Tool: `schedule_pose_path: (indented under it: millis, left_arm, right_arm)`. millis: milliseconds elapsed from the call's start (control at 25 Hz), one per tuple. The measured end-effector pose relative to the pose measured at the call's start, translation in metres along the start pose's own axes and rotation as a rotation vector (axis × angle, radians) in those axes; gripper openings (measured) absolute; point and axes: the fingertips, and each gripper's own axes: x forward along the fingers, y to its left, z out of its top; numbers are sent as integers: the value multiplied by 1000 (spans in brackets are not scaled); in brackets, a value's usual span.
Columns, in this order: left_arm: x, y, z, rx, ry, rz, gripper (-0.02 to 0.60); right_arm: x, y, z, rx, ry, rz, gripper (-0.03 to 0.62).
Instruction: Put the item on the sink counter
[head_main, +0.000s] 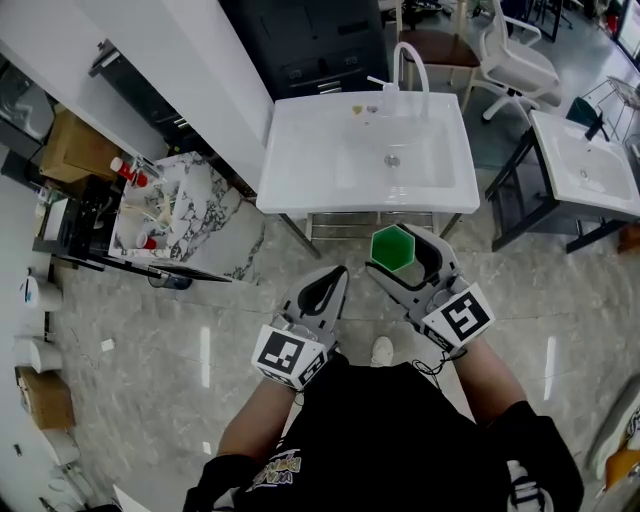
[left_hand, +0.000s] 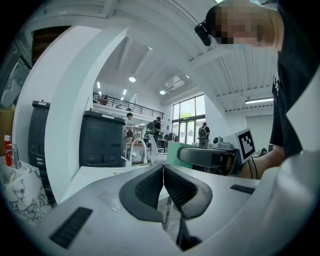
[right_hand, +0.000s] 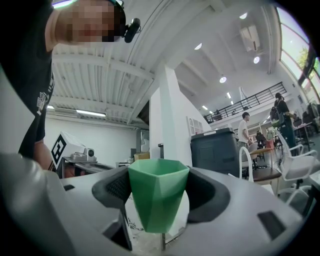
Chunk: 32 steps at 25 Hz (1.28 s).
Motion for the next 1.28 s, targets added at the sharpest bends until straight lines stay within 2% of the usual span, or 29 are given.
schedule_pose_path:
  millis: [400, 1000, 1280]
  left_arm:
    - [11, 29, 2, -4, -20, -44, 17]
    - [6, 148, 12, -27, -12, -106, 17]
    - [5, 190, 11, -19, -18, -150, 17]
  right_arm:
    - [31, -8, 1, -16, -2, -37, 365]
    - [154, -16, 6, -35, 9, -102, 365]
    - [200, -24, 3, -54, 8, -146, 365]
